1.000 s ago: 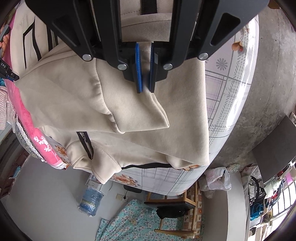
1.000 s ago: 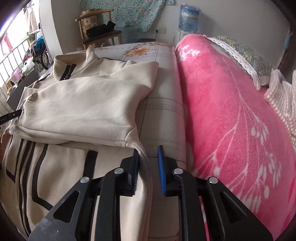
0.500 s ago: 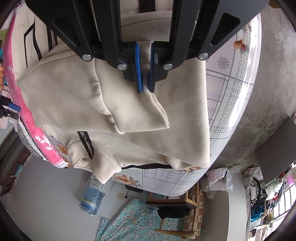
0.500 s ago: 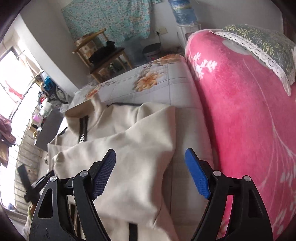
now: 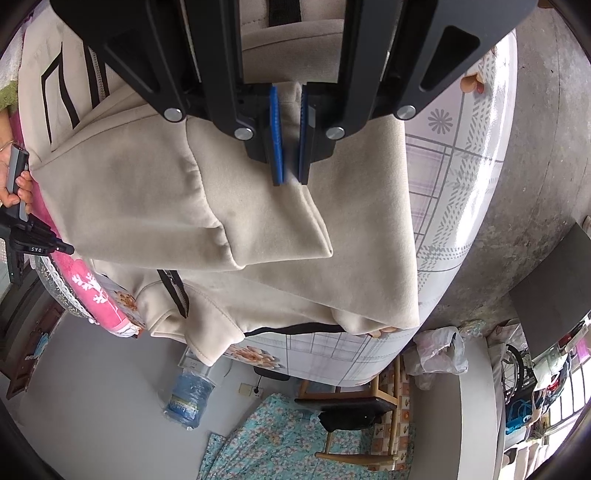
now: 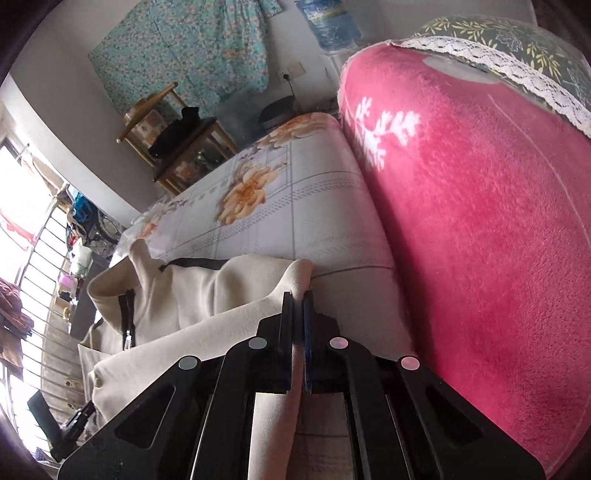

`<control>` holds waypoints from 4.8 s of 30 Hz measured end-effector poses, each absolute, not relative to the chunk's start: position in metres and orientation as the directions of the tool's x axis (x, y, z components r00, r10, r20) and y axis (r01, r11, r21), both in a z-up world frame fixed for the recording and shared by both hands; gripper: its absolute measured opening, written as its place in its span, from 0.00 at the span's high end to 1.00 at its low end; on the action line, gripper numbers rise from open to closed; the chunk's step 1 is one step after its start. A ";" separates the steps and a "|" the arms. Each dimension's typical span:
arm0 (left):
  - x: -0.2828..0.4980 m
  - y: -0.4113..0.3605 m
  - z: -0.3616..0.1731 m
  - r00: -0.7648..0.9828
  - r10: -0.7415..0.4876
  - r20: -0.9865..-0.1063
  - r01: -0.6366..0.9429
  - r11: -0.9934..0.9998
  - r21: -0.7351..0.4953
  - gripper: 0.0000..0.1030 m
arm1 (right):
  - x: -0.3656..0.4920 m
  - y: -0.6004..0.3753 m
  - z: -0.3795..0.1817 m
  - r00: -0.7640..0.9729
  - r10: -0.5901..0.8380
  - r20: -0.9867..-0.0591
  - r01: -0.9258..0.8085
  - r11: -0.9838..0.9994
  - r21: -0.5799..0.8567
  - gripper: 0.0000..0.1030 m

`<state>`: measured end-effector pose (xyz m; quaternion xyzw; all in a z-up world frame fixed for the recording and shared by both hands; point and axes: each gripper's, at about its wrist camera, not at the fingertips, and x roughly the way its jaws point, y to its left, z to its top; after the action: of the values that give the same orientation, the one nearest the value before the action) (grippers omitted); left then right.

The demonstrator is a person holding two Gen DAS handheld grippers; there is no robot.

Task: Fold large clothes

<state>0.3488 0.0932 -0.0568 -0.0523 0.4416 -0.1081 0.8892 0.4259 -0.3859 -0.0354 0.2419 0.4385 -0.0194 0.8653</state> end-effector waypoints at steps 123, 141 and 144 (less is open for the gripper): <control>0.045 0.162 -0.069 0.571 -0.261 -0.779 -0.024 0.942 -0.334 0.86 | 0.027 -0.268 -0.023 0.637 0.011 -0.771 0.269 0.934 0.235 0.93; -0.003 0.167 -0.013 0.579 -0.151 -0.801 0.037 0.986 -0.160 0.95 | -0.050 -0.264 0.012 0.672 0.172 -0.720 0.159 0.917 0.367 0.98; 0.000 0.166 -0.039 0.540 -0.155 -0.827 0.008 0.984 -0.179 0.95 | -0.045 -0.262 -0.016 0.614 0.189 -0.767 0.200 0.902 0.383 0.96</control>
<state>-0.0002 0.1656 -0.0388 -0.0769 0.4774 -0.0466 0.8741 -0.0453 -0.2620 -0.0158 0.2215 0.4396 -0.0032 0.8704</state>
